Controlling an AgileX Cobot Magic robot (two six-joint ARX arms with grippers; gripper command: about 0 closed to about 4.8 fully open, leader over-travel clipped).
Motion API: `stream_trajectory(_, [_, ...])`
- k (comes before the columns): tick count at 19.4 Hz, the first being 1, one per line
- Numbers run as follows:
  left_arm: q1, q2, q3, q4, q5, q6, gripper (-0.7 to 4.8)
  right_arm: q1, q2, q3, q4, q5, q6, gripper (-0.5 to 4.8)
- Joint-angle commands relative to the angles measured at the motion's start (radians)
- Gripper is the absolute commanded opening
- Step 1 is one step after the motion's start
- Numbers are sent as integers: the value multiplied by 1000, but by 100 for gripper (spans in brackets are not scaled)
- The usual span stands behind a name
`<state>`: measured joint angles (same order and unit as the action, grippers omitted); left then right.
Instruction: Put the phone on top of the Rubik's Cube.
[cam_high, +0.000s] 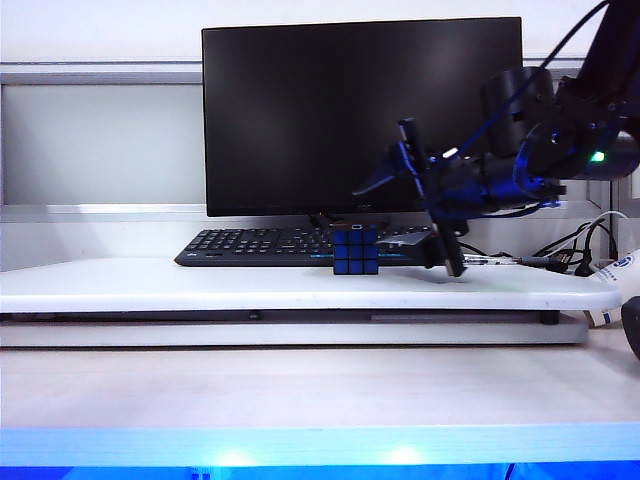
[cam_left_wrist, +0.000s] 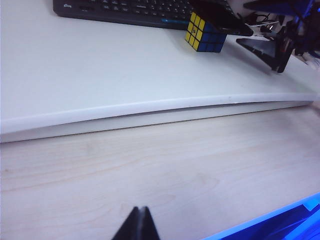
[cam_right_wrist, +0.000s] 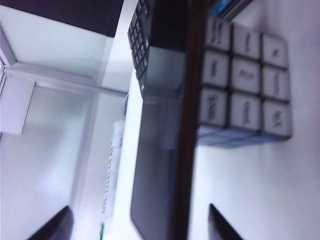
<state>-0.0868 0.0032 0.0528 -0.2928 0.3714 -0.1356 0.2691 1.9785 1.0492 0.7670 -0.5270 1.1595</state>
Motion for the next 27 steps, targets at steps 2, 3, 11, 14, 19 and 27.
stream_trajectory(2, [1, 0, 7, -50, 11, -3, -6, -58, -9, 4, 6, -35, 0, 347])
stream_trajectory(3, [1, 0, 7, -50, 11, -3, -6, -71, -9, 4, 5, -54, 0, 347])
stream_trajectory(11, [1, 0, 7, -50, 11, -3, -5, -158, -11, 4, 17, -152, -45, 322])
stream_trajectory(14, [1, 0, 7, -50, 11, -3, -6, -180, -37, 4, 15, -172, -79, 261])
stream_trajectory(19, [1, 0, 7, -50, 11, -3, -6, -202, -162, 4, -102, -164, -269, 113])
stream_trajectory(27, [1, 0, 7, -50, 15, -3, -6, -213, -444, 3, -640, -30, -755, -9])
